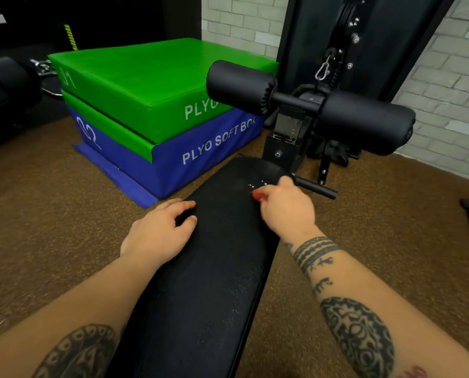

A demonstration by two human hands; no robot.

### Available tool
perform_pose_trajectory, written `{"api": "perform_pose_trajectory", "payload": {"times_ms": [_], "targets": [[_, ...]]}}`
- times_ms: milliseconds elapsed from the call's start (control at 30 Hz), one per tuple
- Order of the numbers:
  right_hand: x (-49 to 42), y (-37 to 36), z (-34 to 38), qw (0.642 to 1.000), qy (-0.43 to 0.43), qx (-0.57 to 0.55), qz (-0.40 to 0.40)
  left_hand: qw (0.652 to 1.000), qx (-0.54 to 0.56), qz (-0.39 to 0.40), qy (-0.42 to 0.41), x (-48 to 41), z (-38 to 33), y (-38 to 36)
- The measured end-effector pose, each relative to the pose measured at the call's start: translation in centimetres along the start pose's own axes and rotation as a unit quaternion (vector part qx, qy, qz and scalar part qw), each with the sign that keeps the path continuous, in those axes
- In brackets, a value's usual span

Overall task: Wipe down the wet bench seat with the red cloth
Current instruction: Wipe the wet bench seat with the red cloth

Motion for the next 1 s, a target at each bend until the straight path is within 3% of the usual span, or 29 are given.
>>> {"api": "perform_pose_trajectory", "payload": {"times_ms": [233, 400, 533, 667, 900, 1000], "targets": [[2.3, 1.0, -8.4, 0.983, -0.182, 0.016, -0.018, 0.999, -0.033, -0.033, -0.003, 0.1, -0.3, 0.0], [0.8, 1.8, -2.6, 0.995, -0.049, -0.049, -0.069, 0.992, -0.08, -0.098, -0.022, -0.5, -4.4, 0.5], [0.3, -0.4, 0.6, 0.997, 0.023, -0.07, -0.032, 0.994, -0.051, -0.058, -0.081, -1.1, -7.7, -1.9], [0.4, -1.3, -2.4, 0.996, -0.015, -0.076, -0.037, 0.995, -0.041, -0.046, -0.084, -1.2, -7.0, -3.2], [1.2, -0.7, -9.0, 0.979, -0.166, -0.098, -0.065, 0.995, -0.032, -0.044, -0.088, -1.1, -7.0, -3.1], [1.4, -0.2, -8.6, 0.978, -0.13, -0.12, -0.112, 0.994, -0.031, -0.049, -0.09, -1.2, -7.0, -3.2]]}}
Point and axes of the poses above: each hand's wrist, its own x-axis away from the middle knuckle, its own y-axis out of the back of the hand, z = x × y, the point moved 6 cm from there along -x, towards the middle knuckle, and after that the axes turned 13 degrees about y, right-handed, at the moved point
